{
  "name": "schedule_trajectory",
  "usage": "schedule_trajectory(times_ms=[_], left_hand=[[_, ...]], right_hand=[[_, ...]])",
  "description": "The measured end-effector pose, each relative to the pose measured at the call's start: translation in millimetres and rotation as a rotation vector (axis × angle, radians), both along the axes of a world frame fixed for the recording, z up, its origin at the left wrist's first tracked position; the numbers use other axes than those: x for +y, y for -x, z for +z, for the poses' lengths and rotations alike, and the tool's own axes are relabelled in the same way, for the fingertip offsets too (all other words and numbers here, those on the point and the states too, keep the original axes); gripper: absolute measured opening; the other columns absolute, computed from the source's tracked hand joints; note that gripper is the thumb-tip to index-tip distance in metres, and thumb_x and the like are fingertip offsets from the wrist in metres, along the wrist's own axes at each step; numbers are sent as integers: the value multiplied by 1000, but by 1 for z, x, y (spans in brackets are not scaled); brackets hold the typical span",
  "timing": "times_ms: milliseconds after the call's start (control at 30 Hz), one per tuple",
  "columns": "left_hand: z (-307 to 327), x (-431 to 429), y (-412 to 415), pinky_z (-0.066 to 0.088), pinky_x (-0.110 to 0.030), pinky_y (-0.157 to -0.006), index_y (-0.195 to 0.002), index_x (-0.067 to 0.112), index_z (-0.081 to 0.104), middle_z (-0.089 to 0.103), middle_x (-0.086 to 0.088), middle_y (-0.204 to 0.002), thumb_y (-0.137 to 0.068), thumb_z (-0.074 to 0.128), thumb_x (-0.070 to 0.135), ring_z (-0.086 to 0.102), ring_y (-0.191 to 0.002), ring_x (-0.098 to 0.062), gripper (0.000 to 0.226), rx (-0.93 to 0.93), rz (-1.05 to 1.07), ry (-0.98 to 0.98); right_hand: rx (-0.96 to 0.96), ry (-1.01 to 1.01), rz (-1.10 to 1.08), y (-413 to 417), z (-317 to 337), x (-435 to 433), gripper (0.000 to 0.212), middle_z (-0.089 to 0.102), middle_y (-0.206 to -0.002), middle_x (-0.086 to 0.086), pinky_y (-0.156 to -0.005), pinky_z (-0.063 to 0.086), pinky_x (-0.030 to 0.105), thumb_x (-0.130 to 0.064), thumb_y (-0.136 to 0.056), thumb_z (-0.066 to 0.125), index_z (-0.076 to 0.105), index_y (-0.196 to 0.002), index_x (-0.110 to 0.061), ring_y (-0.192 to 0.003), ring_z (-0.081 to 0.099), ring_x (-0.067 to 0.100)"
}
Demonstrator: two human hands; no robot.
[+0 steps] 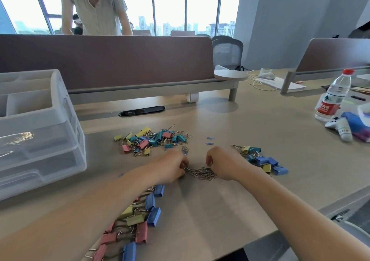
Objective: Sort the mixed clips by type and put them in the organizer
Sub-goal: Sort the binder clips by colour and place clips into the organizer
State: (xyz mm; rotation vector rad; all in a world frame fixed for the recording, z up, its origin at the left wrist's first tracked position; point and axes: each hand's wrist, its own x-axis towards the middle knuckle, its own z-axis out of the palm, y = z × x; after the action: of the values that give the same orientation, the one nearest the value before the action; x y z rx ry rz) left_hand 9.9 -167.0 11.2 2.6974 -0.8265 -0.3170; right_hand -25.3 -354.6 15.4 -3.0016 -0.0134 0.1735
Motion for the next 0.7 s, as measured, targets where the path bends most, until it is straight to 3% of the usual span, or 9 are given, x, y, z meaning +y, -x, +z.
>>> schedule_trajectory(times_ms=[233,433,567,700], left_hand=[[0,-4,8,53,-37,-86,-113,24,67,65,0,-109,-92,59,18,60,-97,-18,24,-27,-34,-13],[4,3,14,52,-35,-88,-113,24,68,67,2,-110,-94,58,17,62,-98,-16,23,-13,-48,26],[6,9,13,48,-25,-79,-114,22,68,67,3,-110,-95,55,16,60,-94,-12,24,-32,-38,54],[6,12,10,44,-23,-80,-118,22,66,64,2,-114,-97,55,22,59,-99,-14,24,-85,-33,42]], right_hand=[[10,-111,22,7,-1,17,26,67,-112,6,-76,50,28,-5,-89,51,71,-104,-14,-98,64,26],[25,-225,61,8,0,29,27,68,-107,3,-70,46,25,-6,-86,54,72,-100,-19,-92,64,23],[2,-313,63,6,4,27,26,66,-94,-3,-63,42,22,-6,-86,56,73,-100,-19,-82,60,15],[-28,-328,32,1,6,22,24,67,-97,-3,-69,46,23,-5,-88,56,72,-98,-20,-87,62,15]])
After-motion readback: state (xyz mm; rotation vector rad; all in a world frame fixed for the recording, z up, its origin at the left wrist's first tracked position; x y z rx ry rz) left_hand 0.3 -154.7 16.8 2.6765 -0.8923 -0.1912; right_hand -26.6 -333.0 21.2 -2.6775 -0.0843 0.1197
